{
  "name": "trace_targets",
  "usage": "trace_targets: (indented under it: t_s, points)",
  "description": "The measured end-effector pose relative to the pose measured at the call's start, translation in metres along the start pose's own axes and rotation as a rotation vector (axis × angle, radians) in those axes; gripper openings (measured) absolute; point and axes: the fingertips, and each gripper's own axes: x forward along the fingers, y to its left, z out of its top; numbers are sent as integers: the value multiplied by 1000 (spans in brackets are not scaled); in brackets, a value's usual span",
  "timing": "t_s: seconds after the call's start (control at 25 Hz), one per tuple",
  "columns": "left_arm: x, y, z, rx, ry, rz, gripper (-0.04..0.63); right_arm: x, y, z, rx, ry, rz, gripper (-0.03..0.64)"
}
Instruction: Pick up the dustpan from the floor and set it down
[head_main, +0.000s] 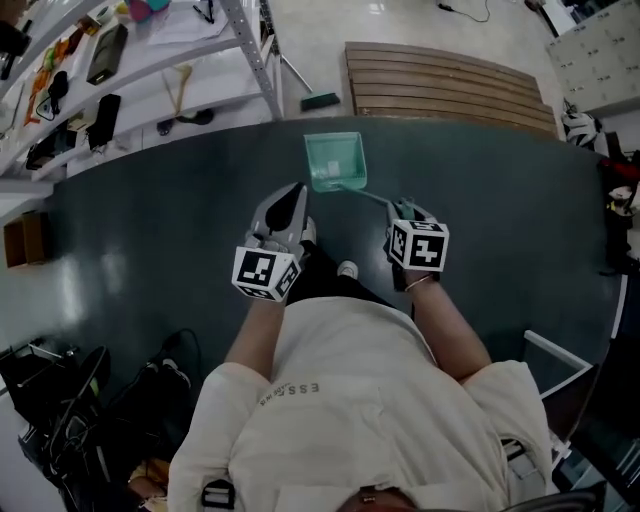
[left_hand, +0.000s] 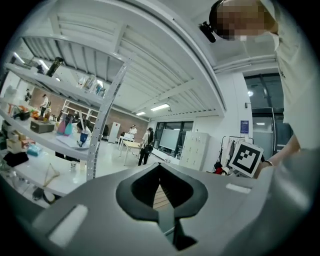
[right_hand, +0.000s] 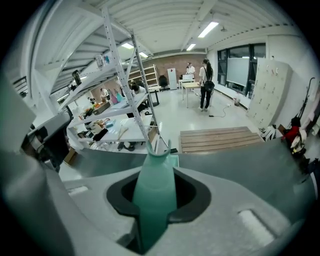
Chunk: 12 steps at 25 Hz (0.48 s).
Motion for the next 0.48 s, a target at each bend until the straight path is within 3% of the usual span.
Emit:
trace_targets:
  t_s: [0.24,0.48]
  points:
    - [-16,-10,35,59,-73,44,14,-42,-6,-4,-24,-69,13,75]
    - [-25,-27,35,75,-79,60,14,-58,-19,-11,-81,-86,5,75]
